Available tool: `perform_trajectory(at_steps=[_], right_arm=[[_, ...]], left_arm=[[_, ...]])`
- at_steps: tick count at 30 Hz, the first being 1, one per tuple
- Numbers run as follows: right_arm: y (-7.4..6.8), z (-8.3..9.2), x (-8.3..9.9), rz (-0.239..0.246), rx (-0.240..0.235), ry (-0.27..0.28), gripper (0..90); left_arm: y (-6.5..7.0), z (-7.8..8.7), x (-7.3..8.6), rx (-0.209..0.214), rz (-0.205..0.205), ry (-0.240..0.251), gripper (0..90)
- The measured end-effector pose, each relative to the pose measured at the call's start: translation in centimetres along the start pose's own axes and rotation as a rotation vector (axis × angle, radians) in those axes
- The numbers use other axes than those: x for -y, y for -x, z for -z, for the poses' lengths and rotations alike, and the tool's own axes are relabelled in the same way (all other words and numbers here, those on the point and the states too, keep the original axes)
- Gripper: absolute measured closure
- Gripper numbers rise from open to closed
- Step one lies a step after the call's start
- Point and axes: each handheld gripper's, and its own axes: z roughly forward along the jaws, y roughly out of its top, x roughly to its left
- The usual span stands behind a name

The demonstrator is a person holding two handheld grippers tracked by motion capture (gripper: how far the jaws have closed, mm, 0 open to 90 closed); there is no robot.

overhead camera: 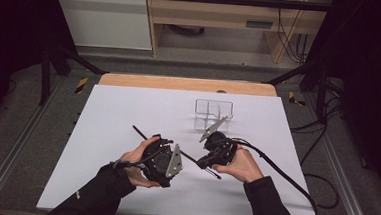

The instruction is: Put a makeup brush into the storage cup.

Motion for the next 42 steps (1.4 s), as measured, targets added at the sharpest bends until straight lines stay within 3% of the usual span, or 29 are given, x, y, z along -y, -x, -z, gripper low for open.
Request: perform_trajectory(at_steps=[11, 28, 40, 42], right_arm=[[0.1, -0.6, -0.1, -0.011, -0.033, -0.008, 83.8], [-0.1, -0.6, -0.1, 0.001, -0.056, -0.005, 83.9], [-0.2, -1.1, -0.1, 0.002, -0.075, -0.019, 83.8], [-0.2, -1.2, -0.1, 0.005, -0.082, -0.021, 83.8]], left_arm=[[0.7, -1.2, -1.1, -0.011, -0.138, 0.010, 19.7], [2.2, -2.6, -1.3, -0.073, -0.343, -0.007, 47.0], [2.6, -3.0, -1.2, -0.063, -0.389, 0.021, 61.1], [2.7, -3.0, -1.3, -0.053, -0.404, 0.007, 64.8]])
